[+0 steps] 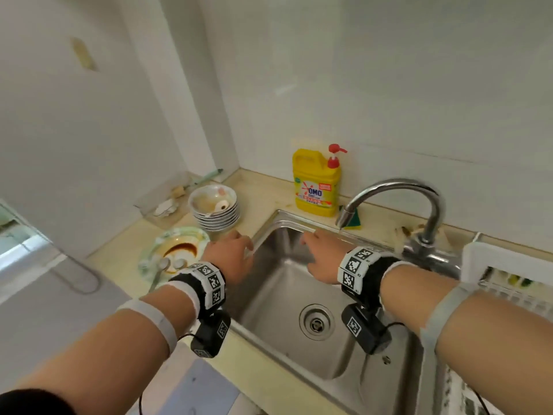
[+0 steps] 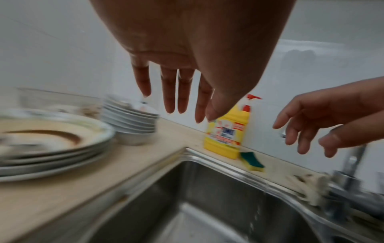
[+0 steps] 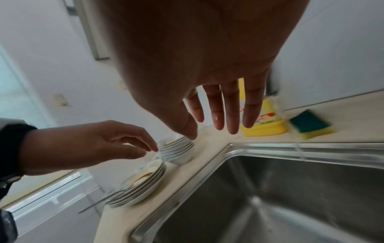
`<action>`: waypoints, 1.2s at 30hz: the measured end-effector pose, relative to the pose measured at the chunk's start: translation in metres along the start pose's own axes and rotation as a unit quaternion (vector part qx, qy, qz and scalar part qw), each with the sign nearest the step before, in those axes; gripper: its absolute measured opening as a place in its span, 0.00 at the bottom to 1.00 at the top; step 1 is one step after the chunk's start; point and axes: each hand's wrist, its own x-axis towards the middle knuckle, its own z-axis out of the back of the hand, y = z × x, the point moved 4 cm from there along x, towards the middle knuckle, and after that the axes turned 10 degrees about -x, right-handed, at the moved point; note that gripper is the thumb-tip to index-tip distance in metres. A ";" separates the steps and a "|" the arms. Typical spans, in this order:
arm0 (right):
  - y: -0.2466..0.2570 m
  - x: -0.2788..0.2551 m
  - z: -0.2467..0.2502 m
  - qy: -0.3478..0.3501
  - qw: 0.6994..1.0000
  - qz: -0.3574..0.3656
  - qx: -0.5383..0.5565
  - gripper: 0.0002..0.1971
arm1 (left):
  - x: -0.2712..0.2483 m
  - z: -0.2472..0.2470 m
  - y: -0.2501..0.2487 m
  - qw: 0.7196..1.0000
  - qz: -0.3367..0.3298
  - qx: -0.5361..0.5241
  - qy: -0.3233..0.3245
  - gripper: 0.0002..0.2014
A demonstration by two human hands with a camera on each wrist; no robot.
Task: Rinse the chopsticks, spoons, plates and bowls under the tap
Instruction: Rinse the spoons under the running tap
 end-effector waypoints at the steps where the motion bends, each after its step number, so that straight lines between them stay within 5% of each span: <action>1: 0.020 0.015 0.002 0.001 1.000 0.015 0.000 0.25 | -0.005 0.006 0.027 1.000 0.022 0.008 0.001 0.15; 7: 0.130 0.098 -0.006 0.064 0.994 0.078 0.050 0.20 | -0.011 0.033 0.163 0.994 0.112 0.005 -0.001 0.14; 14: 0.212 0.172 -0.007 0.093 0.989 0.062 0.096 0.11 | 0.015 0.063 0.250 0.997 0.079 -0.005 -0.012 0.14; 18: 0.240 0.183 -0.047 0.294 0.945 0.004 0.141 0.26 | 0.030 0.064 0.266 0.999 0.038 -0.006 0.005 0.14; 20: 0.248 0.181 -0.066 0.349 0.913 -0.031 0.211 0.21 | 0.036 0.061 0.271 0.999 0.025 -0.014 0.014 0.14; 22: 0.252 0.180 -0.074 0.338 0.905 -0.044 0.256 0.11 | 0.040 0.058 0.274 0.999 0.020 -0.019 0.022 0.13; 27: 0.257 0.179 -0.072 0.265 0.900 -0.040 0.344 0.04 | 0.043 0.056 0.277 0.998 0.022 -0.046 0.027 0.13; 36: 0.167 0.155 -0.045 0.026 0.903 -0.094 0.418 0.16 | 0.064 0.087 0.204 0.987 -0.061 -0.142 -0.037 0.10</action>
